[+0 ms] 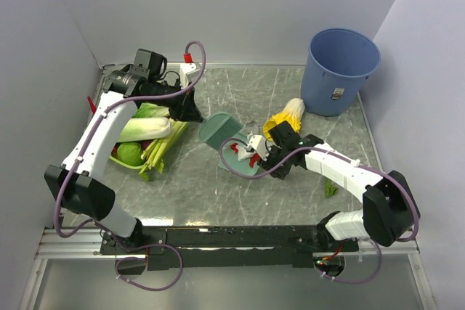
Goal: Sweep away the paper scraps from the table
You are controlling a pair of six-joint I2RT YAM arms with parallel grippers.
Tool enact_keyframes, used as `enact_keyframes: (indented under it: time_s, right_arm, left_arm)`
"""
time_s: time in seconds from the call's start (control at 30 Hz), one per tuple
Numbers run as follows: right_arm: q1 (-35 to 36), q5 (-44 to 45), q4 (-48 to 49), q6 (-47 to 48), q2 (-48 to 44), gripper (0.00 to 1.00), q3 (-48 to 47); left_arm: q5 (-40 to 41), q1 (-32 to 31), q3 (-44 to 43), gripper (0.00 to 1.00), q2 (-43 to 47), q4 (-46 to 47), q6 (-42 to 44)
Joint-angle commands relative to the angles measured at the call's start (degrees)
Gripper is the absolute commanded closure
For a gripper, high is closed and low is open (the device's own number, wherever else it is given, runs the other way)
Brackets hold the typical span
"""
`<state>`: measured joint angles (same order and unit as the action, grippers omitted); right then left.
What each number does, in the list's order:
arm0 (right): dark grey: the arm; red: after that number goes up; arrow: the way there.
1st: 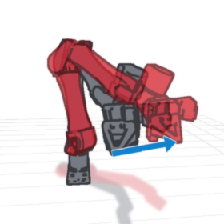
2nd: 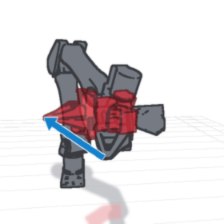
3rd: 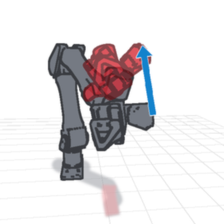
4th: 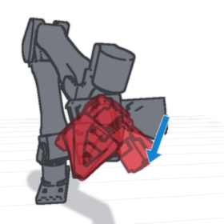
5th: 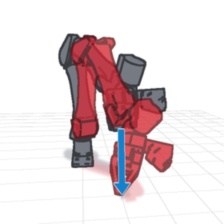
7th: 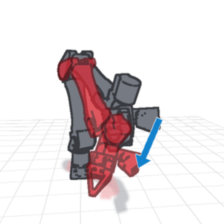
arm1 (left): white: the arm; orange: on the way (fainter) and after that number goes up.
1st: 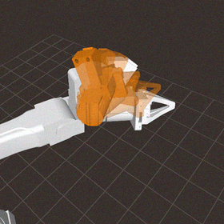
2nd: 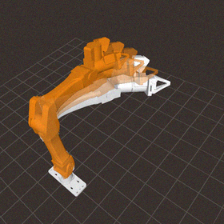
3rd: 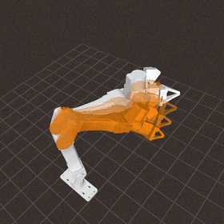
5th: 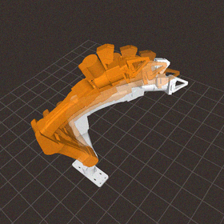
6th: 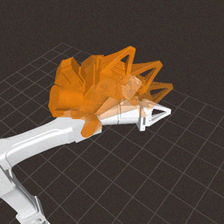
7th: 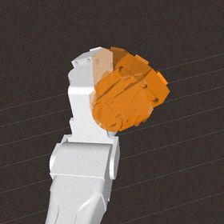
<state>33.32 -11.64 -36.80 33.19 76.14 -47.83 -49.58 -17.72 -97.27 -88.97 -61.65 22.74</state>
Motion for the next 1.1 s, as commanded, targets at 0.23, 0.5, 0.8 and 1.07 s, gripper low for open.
enact_keyframes:
  time_s: [0.23,0.5,0.8,1.07]
  right_arm:
    - [-0.7,-3.9,-4.8,-4.3,-0.8,1.0,-9.1]
    - [-1.4,-2.6,-6.4,-2.3,-9.0,1.0,-7.8]
    - [-2.8,-2.3,-9.1,-3.3,-15.0,1.0,-12.8]
    - [-8.1,0.8,-8.3,-7.0,-11.7,1.0,-26.9]
  left_arm:
    - [13.0,0.8,7.1,0.99,7.8,21.7,-11.6]
    - [28.0,0.8,13.3,0.99,9.9,32.6,-17.5]
    - [24.5,0.8,15.2,0.99,7.7,33.2,-20.0]
    - [21.8,0.8,17.3,0.99,6.8,33.8,-21.2]
